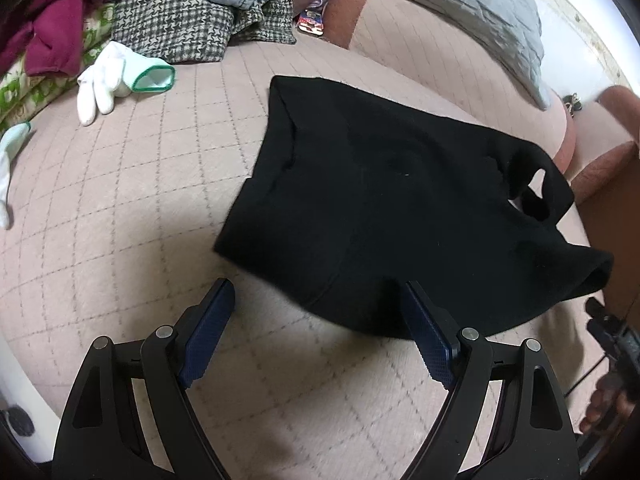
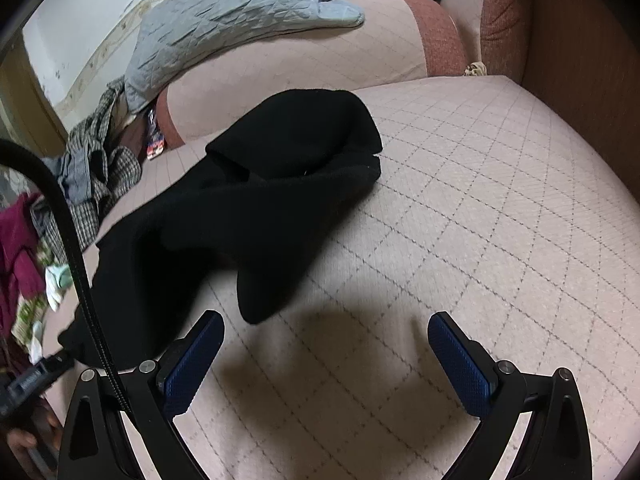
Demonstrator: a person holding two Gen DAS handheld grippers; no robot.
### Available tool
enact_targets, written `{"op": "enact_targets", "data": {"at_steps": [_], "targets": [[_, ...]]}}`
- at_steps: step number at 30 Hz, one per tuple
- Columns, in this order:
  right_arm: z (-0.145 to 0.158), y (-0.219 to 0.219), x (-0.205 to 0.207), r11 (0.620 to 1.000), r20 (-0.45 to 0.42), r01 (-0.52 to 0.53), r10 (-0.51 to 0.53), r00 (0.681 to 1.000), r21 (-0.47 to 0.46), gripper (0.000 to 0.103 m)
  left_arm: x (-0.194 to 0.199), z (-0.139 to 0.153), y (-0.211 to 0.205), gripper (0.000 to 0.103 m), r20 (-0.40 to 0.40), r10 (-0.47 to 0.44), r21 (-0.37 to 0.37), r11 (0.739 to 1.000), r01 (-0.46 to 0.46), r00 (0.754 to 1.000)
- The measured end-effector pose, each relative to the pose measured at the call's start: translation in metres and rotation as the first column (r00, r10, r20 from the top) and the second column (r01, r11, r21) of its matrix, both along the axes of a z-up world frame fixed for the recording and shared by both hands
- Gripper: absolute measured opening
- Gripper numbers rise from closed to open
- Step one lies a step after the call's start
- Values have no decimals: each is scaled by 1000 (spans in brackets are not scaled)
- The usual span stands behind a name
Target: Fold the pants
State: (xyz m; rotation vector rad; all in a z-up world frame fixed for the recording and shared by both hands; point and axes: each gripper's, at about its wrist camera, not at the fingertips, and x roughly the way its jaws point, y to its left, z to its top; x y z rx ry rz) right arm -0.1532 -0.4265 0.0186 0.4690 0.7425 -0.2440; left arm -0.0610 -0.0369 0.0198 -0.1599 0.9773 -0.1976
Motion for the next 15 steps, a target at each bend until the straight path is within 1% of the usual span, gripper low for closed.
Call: {"op": "enact_targets", "data": {"at_steps": [2, 3, 6, 8, 11, 14, 15], "targets": [[5, -3, -1, 1000, 1, 0, 0, 1000, 0, 102, 3, -3, -7, 85, 28, 0, 19, 1000, 0, 1000], [12, -4, -4, 1000, 15, -4, 4, 1000, -9, 102, 4, -4, -11, 85, 36, -7, 31, 999, 6, 999], [28, -12, -12, 998, 45, 4, -1, 999, -65, 102, 9, -5, -17, 85, 37, -24, 53, 998, 22, 999], [34, -21, -13, 998, 60, 13, -9, 998, -63, 102, 12, -5, -18, 85, 33, -22, 45, 999, 21, 999], [33, -40, -2, 1000, 46, 25, -24, 999, -1, 102, 17, -5, -16, 85, 23, -7, 6, 1000, 7, 1000], [28, -61, 13, 994, 62, 37, -43, 997, 101, 102, 20, -5, -16, 85, 28, -18, -32, 999, 19, 999], [24, -69, 21, 988, 57, 37, -46, 997, 151, 102, 21, -5, -15, 85, 30, -26, -46, 999, 27, 999]]}}
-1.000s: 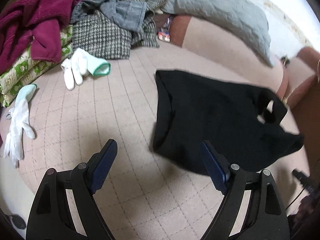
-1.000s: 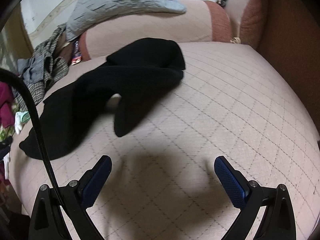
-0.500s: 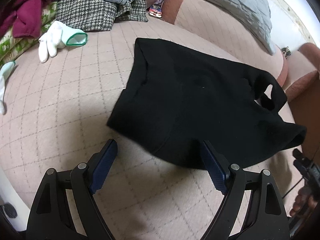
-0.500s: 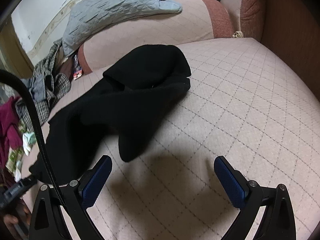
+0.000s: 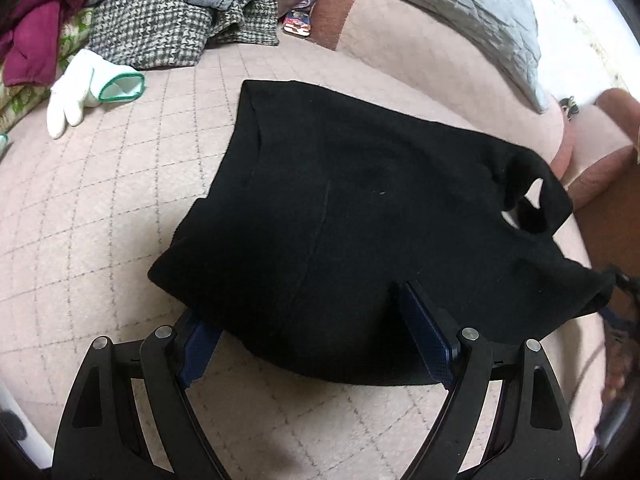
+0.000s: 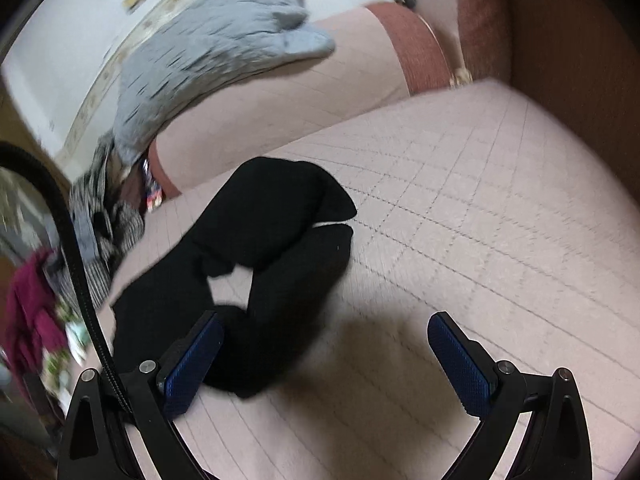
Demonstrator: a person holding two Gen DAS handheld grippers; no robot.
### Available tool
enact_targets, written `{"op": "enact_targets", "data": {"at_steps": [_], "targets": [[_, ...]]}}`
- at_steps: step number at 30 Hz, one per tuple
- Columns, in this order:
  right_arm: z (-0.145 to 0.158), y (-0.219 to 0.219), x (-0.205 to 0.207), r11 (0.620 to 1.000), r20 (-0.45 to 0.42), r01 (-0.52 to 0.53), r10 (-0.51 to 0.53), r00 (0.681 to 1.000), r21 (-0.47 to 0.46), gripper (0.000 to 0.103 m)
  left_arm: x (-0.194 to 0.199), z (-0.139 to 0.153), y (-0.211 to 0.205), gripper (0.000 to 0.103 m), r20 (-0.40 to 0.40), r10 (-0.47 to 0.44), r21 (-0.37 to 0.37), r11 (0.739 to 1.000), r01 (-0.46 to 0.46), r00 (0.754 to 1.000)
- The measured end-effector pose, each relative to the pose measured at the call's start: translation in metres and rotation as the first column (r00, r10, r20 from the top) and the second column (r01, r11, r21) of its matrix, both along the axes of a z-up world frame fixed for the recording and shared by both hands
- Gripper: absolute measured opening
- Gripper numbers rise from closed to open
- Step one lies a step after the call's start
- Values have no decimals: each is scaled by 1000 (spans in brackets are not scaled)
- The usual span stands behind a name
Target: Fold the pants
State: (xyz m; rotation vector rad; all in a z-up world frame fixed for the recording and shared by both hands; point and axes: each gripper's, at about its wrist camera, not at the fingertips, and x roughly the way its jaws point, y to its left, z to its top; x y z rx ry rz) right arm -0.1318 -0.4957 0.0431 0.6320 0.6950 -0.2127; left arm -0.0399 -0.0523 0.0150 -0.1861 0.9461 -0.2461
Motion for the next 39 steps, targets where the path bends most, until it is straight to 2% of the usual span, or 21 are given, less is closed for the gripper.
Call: {"op": "enact_targets", "data": {"at_steps": [2, 3, 4, 5, 6, 8, 11, 13, 16, 19, 21, 23, 25, 27, 28, 31, 32, 33, 34, 36, 39], "targets": [[-10, -8, 18, 997, -25, -16, 18, 1000, 80, 102, 1, 1, -2, 79, 5, -11, -12, 1000, 11, 1000], [-17, -12, 30, 992, -52, -28, 35, 998, 122, 96, 3, 1, -3, 67, 5, -23, -15, 1000, 23, 1000], [-22, -15, 39, 987, -62, -52, 62, 996, 149, 90, 3, 0, -5, 59, 4, -34, -16, 999, 34, 999], [-26, -15, 47, 982, -66, -74, 86, 994, 172, 74, 4, 0, -7, 54, 3, -45, -17, 999, 45, 999], [-32, -15, 54, 976, -70, -96, 112, 991, 195, 50, 6, -1, -9, 40, 0, -64, -23, 998, 64, 998], [-36, -9, 60, 979, -79, -106, 121, 989, 176, 27, 6, -3, -12, 24, -15, -90, -40, 995, 89, 996], [-29, 2, 55, 984, -53, -140, 146, 988, 111, 12, 5, 0, -15, 19, -10, -107, -35, 994, 107, 994], [-20, 11, 45, 988, -37, -147, 148, 988, 41, 9, 3, 4, -12, 17, -7, -111, -45, 993, 111, 994], [-4, 19, 22, 992, -13, -122, 121, 993, -35, 7, -2, 13, -4, 16, 6, -109, -51, 993, 109, 994], [14, 24, -12, 992, 11, -43, 44, 999, -123, 7, -7, 18, 6, 16, 13, -97, -50, 994, 98, 995], [18, 28, -32, 991, 22, 5, -2, 1000, -134, 7, -9, 18, 13, 16, 5, -90, -47, 995, 90, 996], [12, 39, -52, 984, -13, 36, -39, 999, -175, 7, -11, 16, 16, 16, -1, -84, -34, 996, 84, 996], [-2, 50, -62, 976, -94, 38, -59, 994, -212, 7, -12, 15, 22, 16, -13, -81, -34, 996, 80, 997], [-18, 54, -66, 983, -148, 33, -61, 987, -181, 7, -14, 14, 25, 16, -13, -88, -23, 996, 88, 996], [-28, 52, -69, 990, -162, 54, -75, 984, -129, 7, -16, 13, 26, 16, -13, -91, -22, 996, 91, 996], [-36, 32, -86, 991, -126, 129, -124, 984, 30, 19, -21, 15, 31, 16, -6, -104, -31, 994, 104, 995], [-33, 28, -89, 988, -125, 153, -147, 981, 35, 31, -22, 17, 34, 16, -6, -104, -46, 994, 104, 995], [-30, 24, -92, 984, -123, 174, -170, 978, 26, 41, -23, 19, 38, 16, -7, -111, -75, 991, 110, 994], [-25, 19, -95, 981, -115, 193, -191, 975, 6, 44, -24, 21, 40, 17, -9, -114, -88, 990, 113, 993], [-18, 12, -97, 978, -117, 208, -209, 971, -21, 45, -27, 27, 49, 22, -7, -105, -102, 989, 104, 994], [-10, 0, -104, 963, -137, 255, -265, 955, -86, 48, -33, 35, 59, 32, 32, -82, -77, 993, 84, 996]]}}
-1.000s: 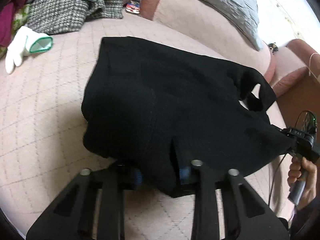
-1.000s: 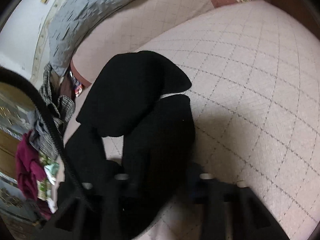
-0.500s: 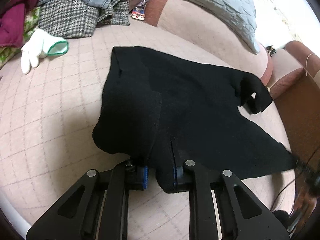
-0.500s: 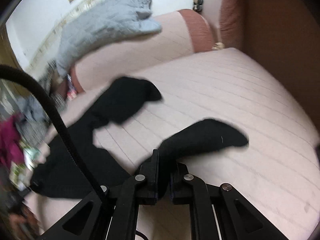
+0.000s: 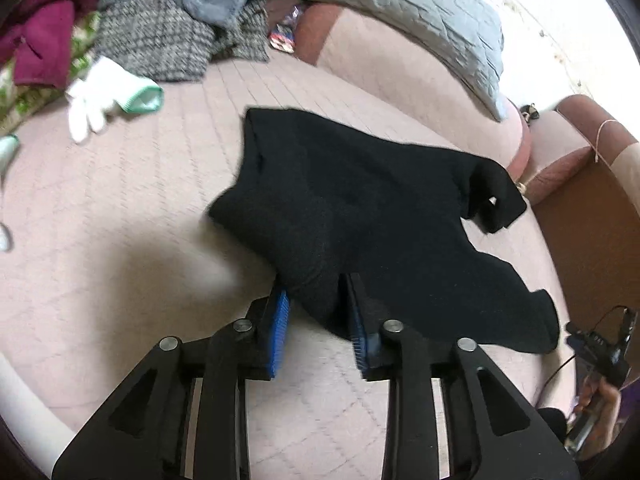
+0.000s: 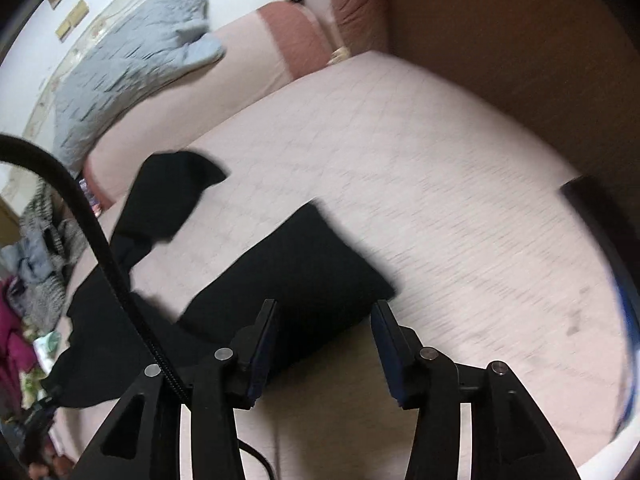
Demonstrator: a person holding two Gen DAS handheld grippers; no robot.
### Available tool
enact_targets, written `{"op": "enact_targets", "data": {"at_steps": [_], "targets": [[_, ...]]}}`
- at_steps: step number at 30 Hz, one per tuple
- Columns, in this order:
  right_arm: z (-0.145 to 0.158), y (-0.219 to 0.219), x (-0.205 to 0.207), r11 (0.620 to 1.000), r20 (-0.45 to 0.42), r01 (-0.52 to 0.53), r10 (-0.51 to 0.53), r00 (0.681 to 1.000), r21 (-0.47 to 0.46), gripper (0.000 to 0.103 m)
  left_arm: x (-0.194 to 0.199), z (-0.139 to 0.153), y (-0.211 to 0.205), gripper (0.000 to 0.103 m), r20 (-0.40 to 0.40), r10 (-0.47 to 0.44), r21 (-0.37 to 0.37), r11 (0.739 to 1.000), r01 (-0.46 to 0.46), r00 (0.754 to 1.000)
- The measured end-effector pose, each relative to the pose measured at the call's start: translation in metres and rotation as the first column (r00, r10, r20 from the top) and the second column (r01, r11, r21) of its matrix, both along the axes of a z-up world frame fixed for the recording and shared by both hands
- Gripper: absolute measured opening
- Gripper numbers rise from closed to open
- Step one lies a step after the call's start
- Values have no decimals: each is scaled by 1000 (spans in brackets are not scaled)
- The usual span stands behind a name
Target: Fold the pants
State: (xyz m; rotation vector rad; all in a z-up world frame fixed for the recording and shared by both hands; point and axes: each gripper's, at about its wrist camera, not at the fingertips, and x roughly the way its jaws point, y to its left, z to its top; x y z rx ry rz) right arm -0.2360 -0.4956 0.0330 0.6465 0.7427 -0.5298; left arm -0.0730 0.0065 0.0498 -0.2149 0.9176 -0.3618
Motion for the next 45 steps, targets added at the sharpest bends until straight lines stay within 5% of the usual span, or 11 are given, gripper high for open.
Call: {"op": "enact_targets", "data": {"at_steps": [3, 6, 13, 14, 18, 20, 22, 32, 37, 41, 45], "targets": [[7, -14, 10, 998, -36, 0, -3, 999, -67, 50, 1, -1, 10, 50, 6, 47, -1, 999, -47, 999], [6, -25, 43, 986, -112, -92, 77, 991, -138, 68, 6, -8, 14, 51, -31, 73, -20, 997, -74, 997], [-23, -31, 89, 959, -220, -248, 215, 952, -139, 68, 17, -25, 1, 51, -97, 70, 8, 998, -70, 993], [-23, -28, 89, 951, -210, -263, 227, 951, -162, 63, 19, -27, -2, 51, -102, 69, 0, 998, -70, 992], [-19, -19, 93, 933, -179, -304, 271, 946, -194, 11, 23, -28, -16, 50, -74, 48, -17, 999, -49, 996], [-13, -21, 90, 936, -148, -289, 263, 953, -199, 10, 21, -24, -18, 24, -45, 49, 3, 999, -49, 998], [-1, -29, 79, 952, -96, -235, 220, 971, -197, 1, 16, -18, -14, 18, -41, 35, -19, 999, -36, 999], [1, -48, 49, 970, -102, -104, 84, 991, -220, 1, 9, -30, 5, 16, -120, 61, 6, 998, -60, 991], [-10, -65, 44, 993, -136, 1, -16, 991, -116, 6, 6, -24, 8, 17, -116, 69, -1, 998, -70, 991], [7, -47, 31, 995, -29, -54, 52, 998, -80, 16, -5, -5, 13, 18, -47, 86, 18, 996, -85, 995], [17, -10, 39, 974, 31, -215, 217, 976, -73, 45, -20, 17, 22, 19, 62, 138, 13, 990, -139, 988]]}}
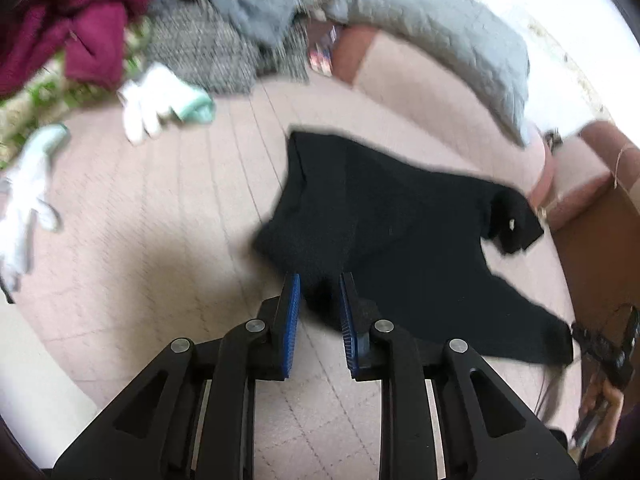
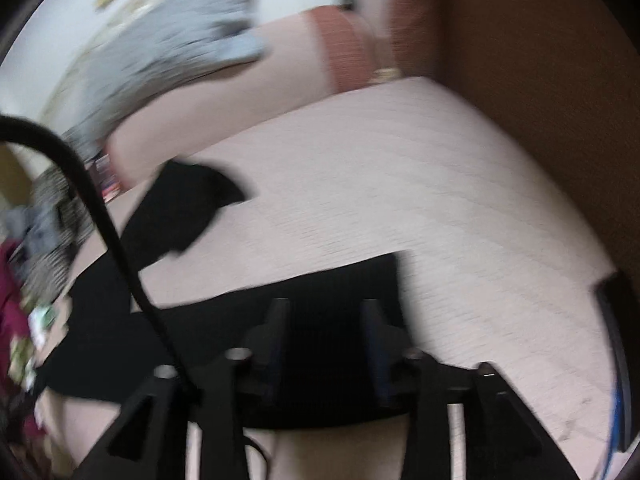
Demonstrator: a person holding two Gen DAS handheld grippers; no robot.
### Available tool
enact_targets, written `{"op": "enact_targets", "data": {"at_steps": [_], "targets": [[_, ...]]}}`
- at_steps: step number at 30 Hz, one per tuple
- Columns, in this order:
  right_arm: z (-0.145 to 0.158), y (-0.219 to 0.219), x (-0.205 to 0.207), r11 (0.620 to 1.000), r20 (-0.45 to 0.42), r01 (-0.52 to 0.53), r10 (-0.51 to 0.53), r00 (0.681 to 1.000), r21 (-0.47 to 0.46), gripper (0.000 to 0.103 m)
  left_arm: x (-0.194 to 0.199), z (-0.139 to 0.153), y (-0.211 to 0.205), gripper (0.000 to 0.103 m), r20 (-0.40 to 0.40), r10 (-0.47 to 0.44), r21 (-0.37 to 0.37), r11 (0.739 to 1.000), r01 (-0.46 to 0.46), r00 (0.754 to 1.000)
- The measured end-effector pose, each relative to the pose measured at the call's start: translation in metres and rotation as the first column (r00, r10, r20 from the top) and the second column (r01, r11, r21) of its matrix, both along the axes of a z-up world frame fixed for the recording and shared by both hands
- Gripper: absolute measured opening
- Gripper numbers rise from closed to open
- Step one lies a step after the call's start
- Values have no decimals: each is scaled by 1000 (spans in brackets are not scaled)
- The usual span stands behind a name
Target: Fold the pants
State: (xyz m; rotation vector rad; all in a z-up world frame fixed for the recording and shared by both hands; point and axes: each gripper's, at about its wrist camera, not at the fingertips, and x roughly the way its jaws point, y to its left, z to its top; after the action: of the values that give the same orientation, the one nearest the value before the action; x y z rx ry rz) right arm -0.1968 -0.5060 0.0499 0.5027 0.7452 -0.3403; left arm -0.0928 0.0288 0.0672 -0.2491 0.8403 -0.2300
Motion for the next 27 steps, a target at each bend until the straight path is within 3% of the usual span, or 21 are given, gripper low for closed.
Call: {"op": "enact_targets", "data": {"at_steps": [4, 6, 10, 11, 15, 20, 21, 22, 24, 27], "targets": [[-5, 48, 27, 983, -6, -185, 185, 983, -1, 45, -3, 12, -3, 23, 68, -8, 0, 1000, 8, 998], [-11, 64, 40, 969, -15, -245, 245, 969, -1, 45, 2, 4, -8, 31, 42, -26, -4, 1000, 27, 999], [-30, 88, 70, 938, -70, -346, 347, 935, 19, 47, 21, -32, -25, 31, -96, -61, 66, 996, 68, 994], [-32, 94, 71, 937, -76, -350, 348, 934, -6, 49, 26, -43, -30, 31, -141, -58, 99, 992, 73, 988], [-21, 100, 77, 921, -100, -388, 383, 918, -38, 49, 25, -42, -39, 32, -98, -69, 170, 982, 85, 993], [22, 80, 101, 928, -3, -354, 356, 935, -117, 52, 34, -16, -39, 32, -32, -114, 104, 988, 117, 993], [31, 77, 110, 920, 10, -367, 371, 928, -136, 58, 42, -5, -42, 37, -8, -147, 103, 984, 147, 989], [41, 77, 122, 908, 14, -382, 390, 921, -173, 61, 50, 2, -45, 57, 3, -175, 102, 980, 173, 985], [56, 80, 146, 881, -10, -398, 409, 913, -258, 66, 65, 10, -52, 78, 22, -231, 85, 970, 228, 973], [69, 86, 182, 824, -64, -458, 465, 883, -334, 67, 106, 15, -68, 78, 17, -300, 82, 951, 298, 954]]}}
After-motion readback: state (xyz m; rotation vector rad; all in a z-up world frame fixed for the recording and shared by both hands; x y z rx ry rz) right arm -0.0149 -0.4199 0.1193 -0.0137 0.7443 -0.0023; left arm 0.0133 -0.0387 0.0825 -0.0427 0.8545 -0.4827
